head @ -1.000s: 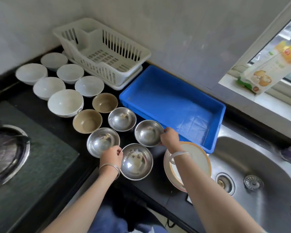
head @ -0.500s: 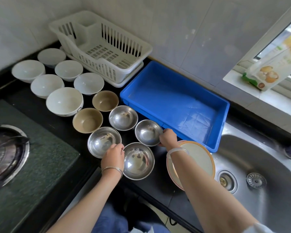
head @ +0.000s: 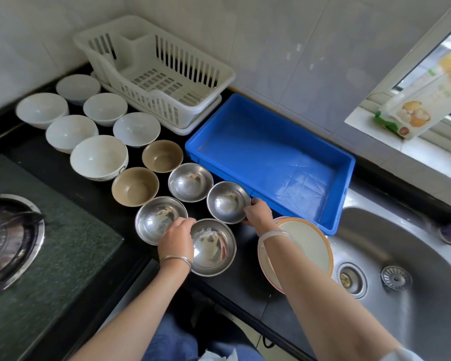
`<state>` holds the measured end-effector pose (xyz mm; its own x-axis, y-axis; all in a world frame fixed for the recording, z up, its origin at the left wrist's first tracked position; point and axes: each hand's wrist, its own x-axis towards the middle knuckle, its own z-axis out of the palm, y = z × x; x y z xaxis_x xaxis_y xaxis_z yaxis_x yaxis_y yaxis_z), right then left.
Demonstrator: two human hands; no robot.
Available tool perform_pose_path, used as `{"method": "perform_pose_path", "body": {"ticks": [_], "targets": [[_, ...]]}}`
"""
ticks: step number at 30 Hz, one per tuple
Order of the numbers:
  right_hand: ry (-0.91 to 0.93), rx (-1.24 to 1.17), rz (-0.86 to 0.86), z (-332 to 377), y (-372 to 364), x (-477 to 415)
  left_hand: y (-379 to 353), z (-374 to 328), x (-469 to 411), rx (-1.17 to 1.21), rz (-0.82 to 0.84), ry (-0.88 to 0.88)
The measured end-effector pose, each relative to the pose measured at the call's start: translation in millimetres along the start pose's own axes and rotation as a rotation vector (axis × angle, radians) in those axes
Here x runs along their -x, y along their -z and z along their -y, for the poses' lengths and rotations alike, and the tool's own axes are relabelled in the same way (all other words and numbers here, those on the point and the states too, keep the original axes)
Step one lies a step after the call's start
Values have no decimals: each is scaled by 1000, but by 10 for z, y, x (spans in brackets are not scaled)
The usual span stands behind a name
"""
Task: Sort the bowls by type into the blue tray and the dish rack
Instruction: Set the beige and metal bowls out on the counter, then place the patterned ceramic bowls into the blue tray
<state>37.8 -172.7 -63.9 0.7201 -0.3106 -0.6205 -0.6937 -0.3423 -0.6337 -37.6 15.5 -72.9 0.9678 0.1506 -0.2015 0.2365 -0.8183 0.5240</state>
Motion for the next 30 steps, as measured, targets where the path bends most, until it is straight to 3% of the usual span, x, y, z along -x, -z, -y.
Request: {"method": "perform_pose_path", "body": {"ticks": [7,10,17,22,26,30], "targets": [[23,29,31,29,49,131,-10,-9,-28,-25,-10,-24],[126,138,4,68,136,296,8,-32,-42,-5,-1,-11],[260,108,-336,-230,639,687,42,-411,-48,128,15,-160],[187,258,-597,-822,1090,864,-139,-876,66,249,224,-245],[-10,228,-543,-1204,1231,949,-335,-1151,212,191,408,-272],[7,150,-559,-1291,1191,972,-461,-1242,274,80,568,-223]]}}
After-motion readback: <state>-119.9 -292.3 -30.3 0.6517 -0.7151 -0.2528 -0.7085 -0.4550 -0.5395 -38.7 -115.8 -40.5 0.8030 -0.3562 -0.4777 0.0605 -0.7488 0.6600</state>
